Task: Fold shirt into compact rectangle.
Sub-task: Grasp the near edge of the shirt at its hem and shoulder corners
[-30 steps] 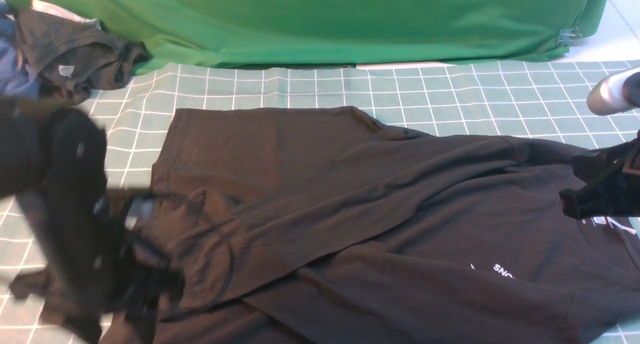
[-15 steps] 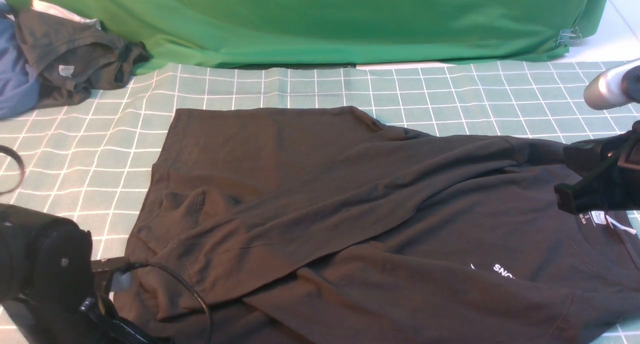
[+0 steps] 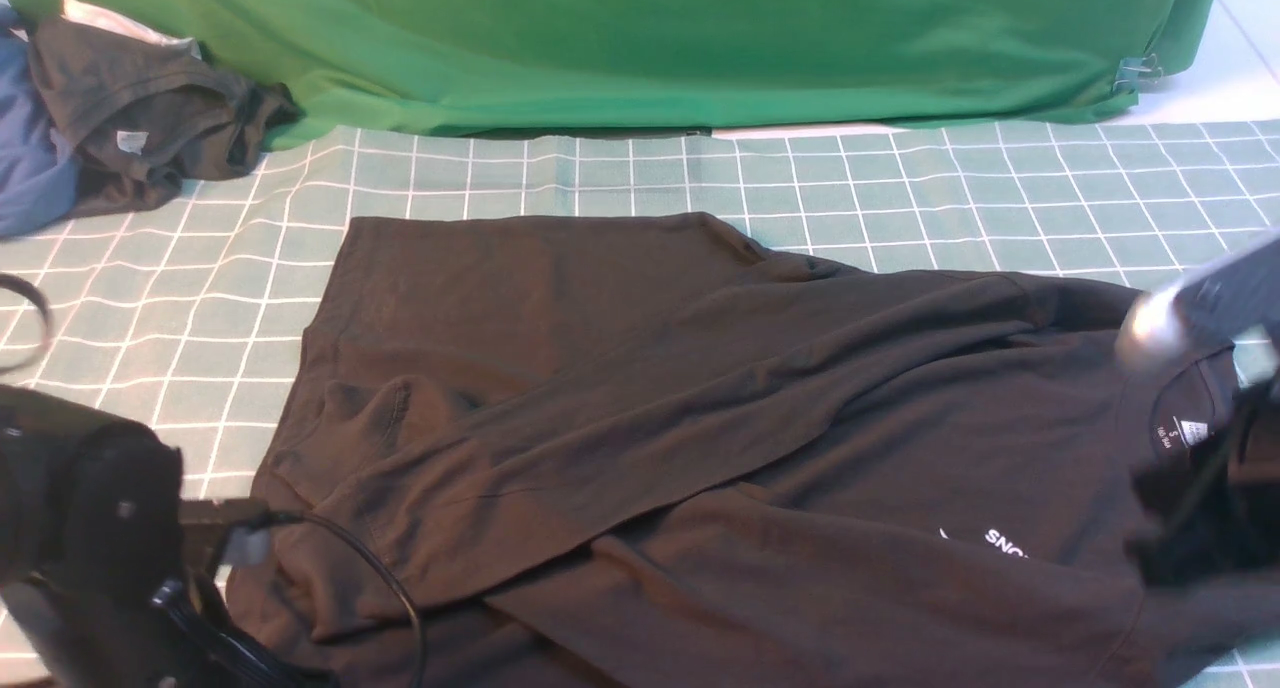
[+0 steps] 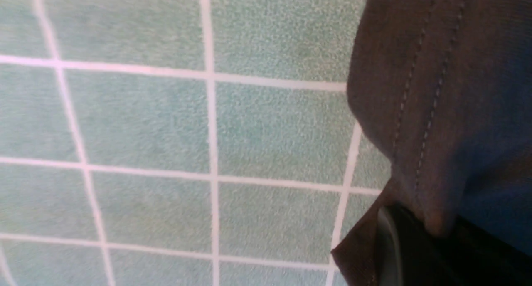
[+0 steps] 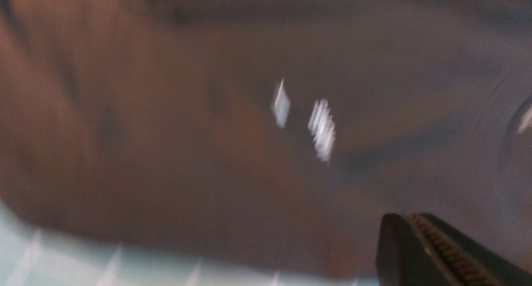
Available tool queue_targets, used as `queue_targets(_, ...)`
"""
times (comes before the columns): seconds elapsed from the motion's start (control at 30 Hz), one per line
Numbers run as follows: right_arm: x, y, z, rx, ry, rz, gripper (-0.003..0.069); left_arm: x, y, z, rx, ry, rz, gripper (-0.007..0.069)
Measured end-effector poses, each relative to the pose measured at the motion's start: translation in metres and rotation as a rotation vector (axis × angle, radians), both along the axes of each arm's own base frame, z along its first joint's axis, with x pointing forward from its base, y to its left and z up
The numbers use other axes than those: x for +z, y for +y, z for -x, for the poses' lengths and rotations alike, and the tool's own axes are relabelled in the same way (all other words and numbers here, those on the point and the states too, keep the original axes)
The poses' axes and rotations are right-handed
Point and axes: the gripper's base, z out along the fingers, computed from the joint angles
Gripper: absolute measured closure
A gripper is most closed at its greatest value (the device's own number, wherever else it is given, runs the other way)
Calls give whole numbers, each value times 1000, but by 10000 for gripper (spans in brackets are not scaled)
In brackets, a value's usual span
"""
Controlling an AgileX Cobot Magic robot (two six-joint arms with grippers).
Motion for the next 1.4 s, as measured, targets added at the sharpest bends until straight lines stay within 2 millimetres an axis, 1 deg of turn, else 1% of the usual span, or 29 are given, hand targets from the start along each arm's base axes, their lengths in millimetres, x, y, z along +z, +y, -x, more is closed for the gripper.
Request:
queue_targets(0.03, -2, 0, 1, 6, 25, 12, 640, 2, 0, 0, 1, -9, 2, 613)
queue_targets(0.1, -17, 3, 4, 106, 182, 83, 640, 16, 3, 8, -5, -38, 2, 613)
queue_targets(0.17, -25, 7, 3, 179, 245, 98, 639, 26, 5, 15, -11, -60, -5, 613)
queue_targets(0.23, -29, 11, 1, 197, 259, 84, 634, 30, 7, 19, -17, -66, -15, 613)
queue_targets(0.27, -33, 16, -3, 217, 260, 53, 615, 37, 11, 24, -26, -92, -29, 613)
queue_targets(0.3, -34, 17, -4, 219, 260, 49, 606, 37, 11, 24, -26, -90, -31, 613)
queue_targets(0.33, -38, 22, -5, 253, 272, 34, 560, 42, 13, 28, -29, -114, -36, 613)
queue_targets(0.37, -38, 22, -5, 257, 272, 33, 560, 42, 13, 28, -28, -117, -35, 613)
queue_targets(0.4, -43, 29, -4, 307, 293, 39, 466, 44, 13, 30, -29, -127, -36, 613)
queue_targets(0.43, -44, 31, -3, 320, 299, 41, 431, 45, 14, 30, -28, -129, -36, 613)
queue_targets(0.47, -47, 36, -1, 358, 304, 48, 361, 45, 14, 30, -28, -131, -35, 613)
queue_targets(0.5, -47, 37, -1, 363, 304, 48, 349, 45, 14, 30, -28, -131, -35, 613)
queue_targets(0.53, -49, 43, 1, 388, 298, 48, 269, 44, 13, 28, -28, -139, -33, 613)
queue_targets(0.57, -49, 47, 2, 401, 282, 44, 234, 43, 12, 26, -21, -145, -31, 613)
queue_targets(0.63, -49, 52, 2, 411, 255, 34, 203, 39, 11, 21, -2, -155, -29, 613)
queue_targets(0.67, -48, 53, 2, 411, 248, 32, 201, 38, 11, 20, 0, -156, -29, 613)
queue_targets(0.77, -48, 57, 2, 395, 226, 13, 208, 26, 9, 8, 2, -147, -38, 592)
queue_targets(0.8, -48, 57, 2, 394, 226, 13, 209, 25, 9, 8, 0, -142, -41, 588)
queue_targets(0.9, -48, 58, 2, 389, 224, 10, 226, 7, 11, 4, -17, -74, -92, 501)
queue_targets(0.93, -48, 58, 2, 386, 223, 9, 229, 1, 13, 4, -21, -45, -116, 453)
queue_targets(1.0, -48, 58, 1, 383, 222, 8, 230, -8, 14, 4, -18, -7, -144, 367)
queue_targets(1.03, -48, 58, 1, 383, 222, 8, 230, -9, 14, 3, -17, 0, -148, 347)
queue_targets(1.13, -47, 59, 0, 377, 205, 1, 230, -20, 9, 0, 40, 30, -108, 170)
queue_targets(1.17, -47, 59, -1, 375, 197, -2, 231, -22, 7, -1, 51, 43, -95, 132)
queue_targets(1.3, -46, 60, -3, 372, 175, -11, 231, -26, 6, -3, 39, 82, -100, 49)
queue_targets(1.4, -46, 60, -3, 371, 171, -12, 231, -28, 6, -5, 32, 111, -108, 46)
